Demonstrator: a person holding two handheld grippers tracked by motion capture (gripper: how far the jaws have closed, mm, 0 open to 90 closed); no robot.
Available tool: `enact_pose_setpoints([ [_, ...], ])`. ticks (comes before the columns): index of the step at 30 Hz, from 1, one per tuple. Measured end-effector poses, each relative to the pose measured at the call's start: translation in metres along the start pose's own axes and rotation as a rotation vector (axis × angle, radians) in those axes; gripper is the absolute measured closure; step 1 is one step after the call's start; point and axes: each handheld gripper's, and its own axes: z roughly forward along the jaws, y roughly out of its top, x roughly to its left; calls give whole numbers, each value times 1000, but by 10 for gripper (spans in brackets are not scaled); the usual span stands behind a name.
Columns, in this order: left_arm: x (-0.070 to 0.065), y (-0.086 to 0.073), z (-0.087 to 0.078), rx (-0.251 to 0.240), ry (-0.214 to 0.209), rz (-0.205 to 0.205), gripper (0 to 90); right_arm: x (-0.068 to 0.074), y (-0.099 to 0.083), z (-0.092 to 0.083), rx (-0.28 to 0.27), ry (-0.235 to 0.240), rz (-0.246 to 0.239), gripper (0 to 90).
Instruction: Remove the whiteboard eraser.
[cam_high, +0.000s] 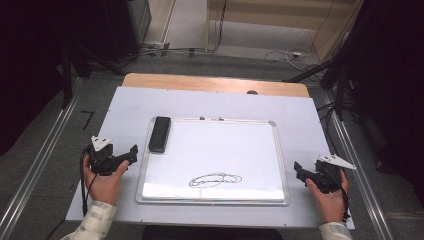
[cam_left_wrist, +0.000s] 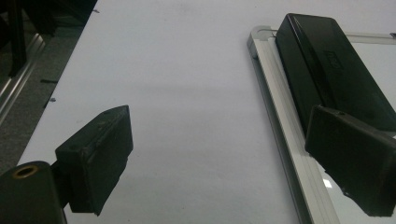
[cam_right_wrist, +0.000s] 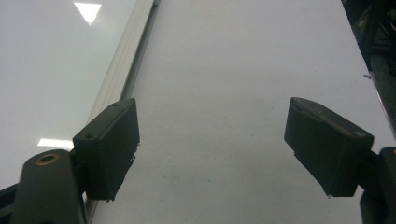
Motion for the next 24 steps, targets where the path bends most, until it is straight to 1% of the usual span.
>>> enact_pose_setpoints([
  [2, 0, 0, 0, 1, -4, 2, 82, 0, -1, 1, 7, 0, 3, 163],
  [5, -2, 1, 1, 6, -10, 3, 85, -1, -1, 0, 3, -1, 10, 163],
  [6, -3, 1, 1, 6, -11, 5, 101, -1, -1, 0, 4, -2, 10, 163],
  [9, -5, 2, 3, 6, -19, 6, 105, -1, -1, 1, 11, -4, 13, 158],
  [12, -9, 4, 4, 7, -28, 8, 105, -1, -1, 1, 7, -4, 13, 157],
  [15, -12, 5, 5, 9, -34, 13, 105, 0, 0, -1, -3, 8, 17, 157],
  [17, -15, 6, 6, 19, -50, 28, 105, 0, 0, -1, -1, 6, 15, 157],
  [21, -19, 7, 9, 27, -57, 36, 105, 0, -1, -1, 2, 4, 17, 156],
  [24, -21, 8, 9, 21, -59, 34, 105, -1, -1, -1, 1, 1, 19, 157],
])
